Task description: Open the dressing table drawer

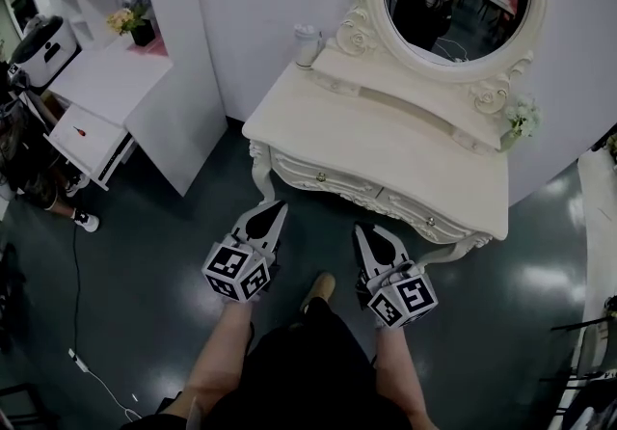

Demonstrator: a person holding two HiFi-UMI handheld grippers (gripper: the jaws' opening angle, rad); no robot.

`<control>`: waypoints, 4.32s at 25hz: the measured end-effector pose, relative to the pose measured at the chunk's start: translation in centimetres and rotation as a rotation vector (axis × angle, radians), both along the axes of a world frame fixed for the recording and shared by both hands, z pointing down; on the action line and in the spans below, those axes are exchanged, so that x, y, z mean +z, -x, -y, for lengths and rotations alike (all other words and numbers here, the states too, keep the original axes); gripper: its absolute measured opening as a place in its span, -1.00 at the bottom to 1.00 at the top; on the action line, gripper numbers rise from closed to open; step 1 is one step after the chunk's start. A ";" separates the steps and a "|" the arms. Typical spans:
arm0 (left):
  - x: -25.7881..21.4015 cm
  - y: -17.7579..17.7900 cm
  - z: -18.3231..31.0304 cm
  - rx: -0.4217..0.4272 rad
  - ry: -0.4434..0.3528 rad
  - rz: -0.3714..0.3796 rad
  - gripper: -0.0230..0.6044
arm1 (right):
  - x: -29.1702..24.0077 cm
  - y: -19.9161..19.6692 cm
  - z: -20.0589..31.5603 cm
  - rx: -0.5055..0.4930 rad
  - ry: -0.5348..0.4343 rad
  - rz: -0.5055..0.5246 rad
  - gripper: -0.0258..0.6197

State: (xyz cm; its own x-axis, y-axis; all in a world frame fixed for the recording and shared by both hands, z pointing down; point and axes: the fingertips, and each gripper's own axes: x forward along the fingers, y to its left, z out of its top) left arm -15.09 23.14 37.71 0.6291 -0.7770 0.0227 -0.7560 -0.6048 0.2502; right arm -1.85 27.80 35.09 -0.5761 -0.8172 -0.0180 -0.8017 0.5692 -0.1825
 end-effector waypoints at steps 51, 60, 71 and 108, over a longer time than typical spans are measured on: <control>3.1 -11.8 27.9 0.033 0.077 0.037 -0.89 | 2.7 -8.2 28.9 -0.083 0.063 0.028 -0.90; 4.4 -13.1 32.5 0.090 0.099 0.019 -0.89 | 4.0 -8.2 32.9 -0.076 0.093 0.010 -0.90; 6.5 -14.4 38.6 0.121 0.150 0.025 -0.88 | 6.3 -8.6 38.6 -0.022 0.160 0.023 -0.90; 17.5 -15.3 52.1 0.037 0.430 0.304 -0.28 | 14.0 -9.3 48.1 0.024 0.320 0.058 -0.90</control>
